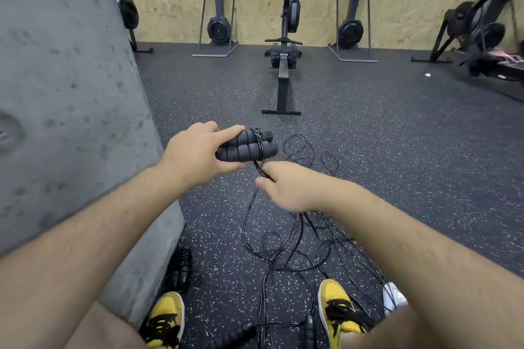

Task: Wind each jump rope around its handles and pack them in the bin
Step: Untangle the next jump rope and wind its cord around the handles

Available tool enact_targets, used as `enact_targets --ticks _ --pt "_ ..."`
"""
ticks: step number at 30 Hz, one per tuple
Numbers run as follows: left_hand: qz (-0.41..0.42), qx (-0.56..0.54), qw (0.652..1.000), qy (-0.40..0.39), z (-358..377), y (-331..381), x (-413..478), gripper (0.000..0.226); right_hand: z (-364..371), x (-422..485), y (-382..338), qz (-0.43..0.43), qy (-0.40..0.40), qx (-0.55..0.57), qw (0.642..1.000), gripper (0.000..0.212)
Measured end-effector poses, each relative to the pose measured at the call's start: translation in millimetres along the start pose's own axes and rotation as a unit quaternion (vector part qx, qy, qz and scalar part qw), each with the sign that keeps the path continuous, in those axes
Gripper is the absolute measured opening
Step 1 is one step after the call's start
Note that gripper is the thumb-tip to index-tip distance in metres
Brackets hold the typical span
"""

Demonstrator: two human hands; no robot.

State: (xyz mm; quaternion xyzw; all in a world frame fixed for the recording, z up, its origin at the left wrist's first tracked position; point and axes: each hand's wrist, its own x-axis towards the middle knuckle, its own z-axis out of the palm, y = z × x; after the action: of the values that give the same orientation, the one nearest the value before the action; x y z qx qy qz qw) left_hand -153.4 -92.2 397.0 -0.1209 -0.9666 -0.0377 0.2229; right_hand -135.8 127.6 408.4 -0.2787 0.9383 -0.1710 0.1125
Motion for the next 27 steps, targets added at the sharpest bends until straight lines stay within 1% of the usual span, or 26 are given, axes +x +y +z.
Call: enact_targets --ticks 3,4,6,9,12,14,16,19,21,23,24,27 --pt "-0.008 0.025 0.999 -0.020 1 -1 -1 0.069 -7 -9 -7 -0.025 -0.001 -0.013 1.000 0.030" --pt "-0.003 0.027 0.999 -0.026 2 -2 -2 0.069 -10 -11 -10 -0.035 0.016 -0.025 0.999 0.028" --pt "0.013 0.027 0.999 -0.033 3 -2 -3 0.070 -15 -14 -12 -0.053 0.080 -0.073 0.993 0.025" --pt "0.068 0.038 0.996 -0.040 2 -2 -5 0.066 -25 -10 -4 -0.057 0.163 -0.141 0.975 0.022" --pt "0.130 -0.005 0.989 -0.074 0 -1 -8 0.067 -34 -2 9 -0.068 0.191 -0.150 0.968 0.019" --pt "0.167 -0.050 0.982 -0.072 -3 3 -13 0.068 -36 4 18 -0.083 0.194 -0.129 0.969 0.018" --pt "0.187 -0.094 0.976 -0.056 -7 8 -16 0.068 -36 9 28 -0.096 0.193 -0.092 0.972 0.017" --pt "0.180 -0.154 0.969 -0.070 -14 14 -19 0.072 -34 16 45 -0.100 0.189 0.006 0.977 0.014" --pt "0.162 -0.193 0.964 -0.084 -18 16 -20 0.077 -28 20 53 -0.095 0.168 0.085 0.977 0.012" --pt "0.144 -0.207 0.964 -0.077 -18 19 -21 0.080 -16 27 53 -0.095 0.153 0.120 0.976 0.028" --pt "0.133 -0.205 0.967 -0.067 -16 19 -20 0.082 -10 29 50 -0.080 0.145 0.127 0.978 0.031" --pt "0.093 -0.187 0.977 -0.039 -8 15 -14 0.087 5 32 31 0.021 0.095 0.154 0.983 0.015"
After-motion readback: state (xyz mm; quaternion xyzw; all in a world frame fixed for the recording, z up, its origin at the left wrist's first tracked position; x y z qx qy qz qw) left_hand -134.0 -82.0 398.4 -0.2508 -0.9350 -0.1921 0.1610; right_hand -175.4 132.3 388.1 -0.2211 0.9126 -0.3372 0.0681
